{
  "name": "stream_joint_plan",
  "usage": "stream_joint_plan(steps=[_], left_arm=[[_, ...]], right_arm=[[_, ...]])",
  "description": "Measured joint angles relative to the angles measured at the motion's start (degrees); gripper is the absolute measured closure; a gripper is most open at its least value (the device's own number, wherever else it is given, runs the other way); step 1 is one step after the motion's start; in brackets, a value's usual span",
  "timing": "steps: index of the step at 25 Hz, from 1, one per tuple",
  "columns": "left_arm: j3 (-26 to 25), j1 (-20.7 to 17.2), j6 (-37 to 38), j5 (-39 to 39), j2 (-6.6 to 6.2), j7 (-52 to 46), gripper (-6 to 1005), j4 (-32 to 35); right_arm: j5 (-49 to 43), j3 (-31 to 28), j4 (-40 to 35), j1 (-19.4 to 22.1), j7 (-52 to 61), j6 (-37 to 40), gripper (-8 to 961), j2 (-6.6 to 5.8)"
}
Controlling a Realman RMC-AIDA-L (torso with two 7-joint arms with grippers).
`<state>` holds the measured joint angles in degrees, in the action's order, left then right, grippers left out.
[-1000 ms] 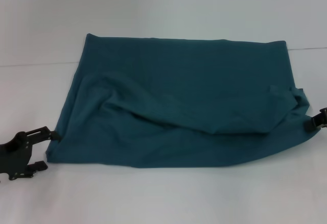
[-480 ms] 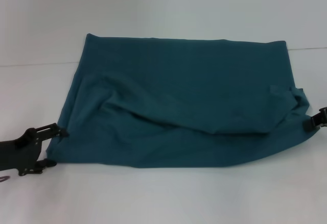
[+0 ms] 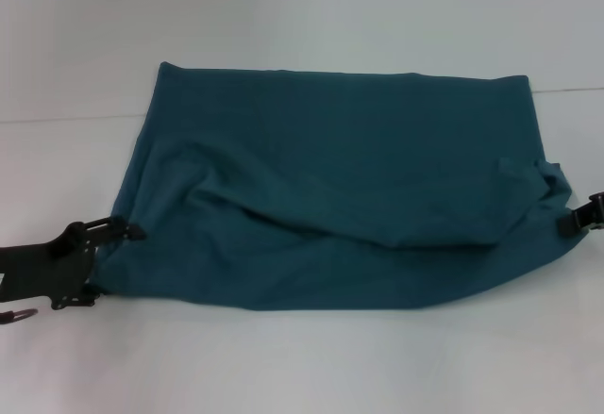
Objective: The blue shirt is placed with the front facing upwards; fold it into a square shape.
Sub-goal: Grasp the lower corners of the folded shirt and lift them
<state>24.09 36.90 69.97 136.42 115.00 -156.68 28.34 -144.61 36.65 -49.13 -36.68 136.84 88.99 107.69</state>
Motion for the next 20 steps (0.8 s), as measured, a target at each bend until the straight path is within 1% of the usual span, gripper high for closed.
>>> stream_joint_plan(steps=[11,14,20], left_arm=[[0.75,-0.39,0.08,-0.34,0.08,0.83,99,0.71],[0.75,-0.42,0.19,-0.38,0.07,0.84,296,0.79],[0.71,-0.47,0.22,-0.35,0.05,1.28,551,0.84]], right_arm=[[0.04,-1.07,0.00,-0.06,-0.17,0.58,938,-0.14],[0.04,-1.07,0.00,-0.06,-0.17,0.58,938,-0.20],[0.04,-1.06,0.00,-0.06,-0.17,0.58,938,-0.21]])
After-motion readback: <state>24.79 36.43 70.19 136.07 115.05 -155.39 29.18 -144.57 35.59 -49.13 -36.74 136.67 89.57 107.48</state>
